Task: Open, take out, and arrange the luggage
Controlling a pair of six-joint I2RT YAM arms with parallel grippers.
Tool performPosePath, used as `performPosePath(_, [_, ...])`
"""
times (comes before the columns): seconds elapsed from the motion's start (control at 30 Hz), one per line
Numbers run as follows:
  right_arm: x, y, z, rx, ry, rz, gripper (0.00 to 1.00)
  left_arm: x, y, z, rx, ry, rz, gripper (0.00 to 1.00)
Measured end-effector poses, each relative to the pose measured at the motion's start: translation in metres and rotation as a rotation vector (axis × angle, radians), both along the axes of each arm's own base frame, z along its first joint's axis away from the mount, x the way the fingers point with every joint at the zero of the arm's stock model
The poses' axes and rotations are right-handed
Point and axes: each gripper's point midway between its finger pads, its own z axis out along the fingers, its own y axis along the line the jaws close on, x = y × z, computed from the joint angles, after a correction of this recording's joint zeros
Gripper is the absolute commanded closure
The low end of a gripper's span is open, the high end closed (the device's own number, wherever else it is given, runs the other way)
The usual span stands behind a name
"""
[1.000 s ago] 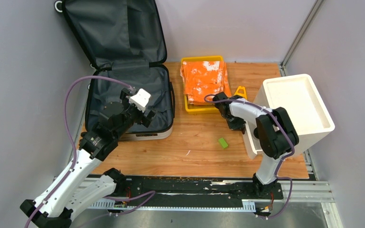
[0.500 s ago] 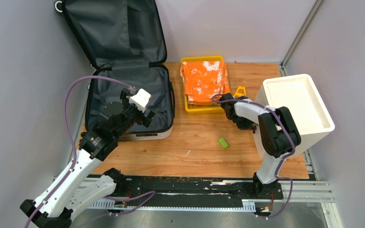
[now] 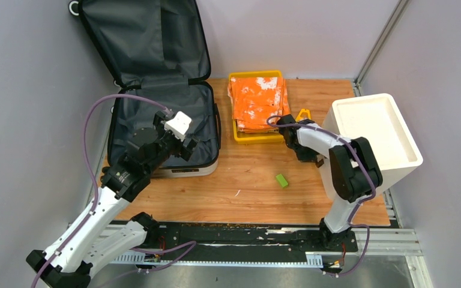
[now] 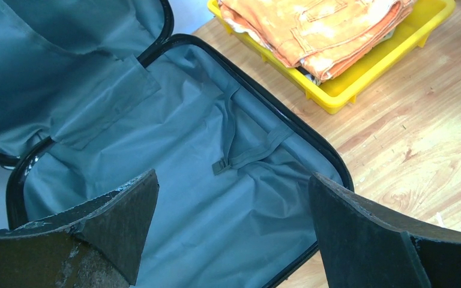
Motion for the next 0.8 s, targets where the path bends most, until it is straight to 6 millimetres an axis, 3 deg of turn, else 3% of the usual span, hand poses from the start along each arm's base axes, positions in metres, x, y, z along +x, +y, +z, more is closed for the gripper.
performPosePath(0.13, [0.008,0.032,0.020,0.120,-0.046,0.054,0.90,0.002,-0.003,-0.008,0.002,0.035,0.000,0.00])
performPosePath(0.27, [0.019,0.075,0.069,0.302,-0.167,0.135,0.83,0.000,-0.011,-0.011,-0.017,0.117,-0.017,0.00])
performPosePath(0.33, [0.023,0.095,0.104,0.417,-0.258,0.175,0.67,-0.002,-0.020,0.003,-0.063,0.133,-0.043,0.00])
performPosePath(0.4, [0.022,0.109,0.142,0.535,-0.360,0.206,0.37,-0.006,-0.029,0.021,-0.122,0.139,-0.075,0.00])
performPosePath(0.43, [0.019,0.114,0.163,0.599,-0.417,0.226,0.31,-0.008,-0.033,0.032,-0.154,0.139,-0.092,0.00])
performPosePath(0.5, [0.009,0.122,0.198,0.712,-0.510,0.271,0.04,-0.013,-0.039,0.052,-0.216,0.139,-0.117,0.00])
performPosePath(0.67, [-0.029,0.140,0.273,0.967,-0.704,0.436,0.00,-0.025,-0.045,0.091,-0.337,0.148,-0.145,0.00])
performPosePath(0.8, [-0.057,0.142,0.306,1.086,-0.814,0.518,0.00,-0.035,-0.041,0.099,-0.373,0.158,-0.142,0.00])
